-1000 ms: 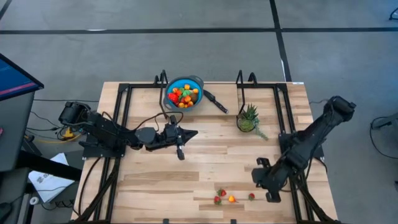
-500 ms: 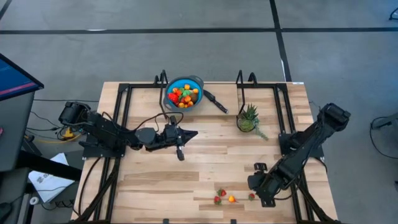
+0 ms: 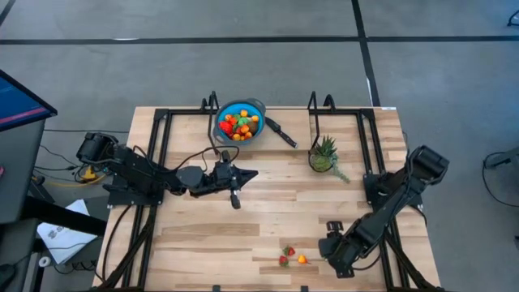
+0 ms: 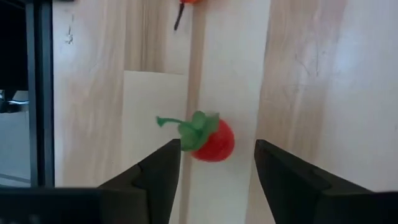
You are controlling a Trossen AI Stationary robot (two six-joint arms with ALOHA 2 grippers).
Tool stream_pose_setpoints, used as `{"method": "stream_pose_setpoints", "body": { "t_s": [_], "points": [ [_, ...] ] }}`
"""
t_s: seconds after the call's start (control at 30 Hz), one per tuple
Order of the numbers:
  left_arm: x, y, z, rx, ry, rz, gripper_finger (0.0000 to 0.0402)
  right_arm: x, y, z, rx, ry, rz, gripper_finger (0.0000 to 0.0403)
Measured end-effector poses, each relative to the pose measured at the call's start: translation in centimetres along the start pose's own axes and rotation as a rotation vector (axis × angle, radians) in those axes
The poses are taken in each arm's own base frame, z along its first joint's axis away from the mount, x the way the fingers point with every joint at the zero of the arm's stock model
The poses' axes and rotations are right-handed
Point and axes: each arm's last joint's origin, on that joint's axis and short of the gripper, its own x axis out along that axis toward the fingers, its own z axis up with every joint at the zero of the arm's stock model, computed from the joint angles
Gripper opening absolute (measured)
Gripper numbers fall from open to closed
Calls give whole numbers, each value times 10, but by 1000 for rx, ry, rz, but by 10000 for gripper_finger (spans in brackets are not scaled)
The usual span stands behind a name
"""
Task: Pick & Place Fruit
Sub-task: Put the strawberry into the basket
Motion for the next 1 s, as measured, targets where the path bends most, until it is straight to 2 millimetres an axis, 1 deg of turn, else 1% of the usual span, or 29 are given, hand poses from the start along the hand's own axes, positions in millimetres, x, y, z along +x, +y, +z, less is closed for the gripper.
{"method": "stream_pose_setpoints", "body": {
  "t_s": [0.17, 0.37, 0.47, 0.67, 0.77, 0.87, 1.0],
  "points": [
    [0, 0, 0, 1, 2, 0, 4, 5, 0, 1, 2, 3, -3, 187],
    [0, 0, -1, 3, 5, 0, 4, 5, 1, 1, 1, 2, -1, 175],
    [0, 0, 0, 3, 5, 0, 4, 6, 1, 1, 1, 2, -2, 171],
    [0, 0, -1, 3, 5, 0, 4, 17, 2, 0, -3, 17, -21, 173],
    [0, 0, -1, 3, 5, 0, 4, 17, 2, 0, -2, 23, -14, 169],
    [0, 0, -1, 2, 5, 0, 4, 15, 2, 0, -2, 23, -5, 157],
    [0, 0, -1, 3, 6, 0, 4, 14, 2, -1, 1, 30, 14, 129]
  ]
}}
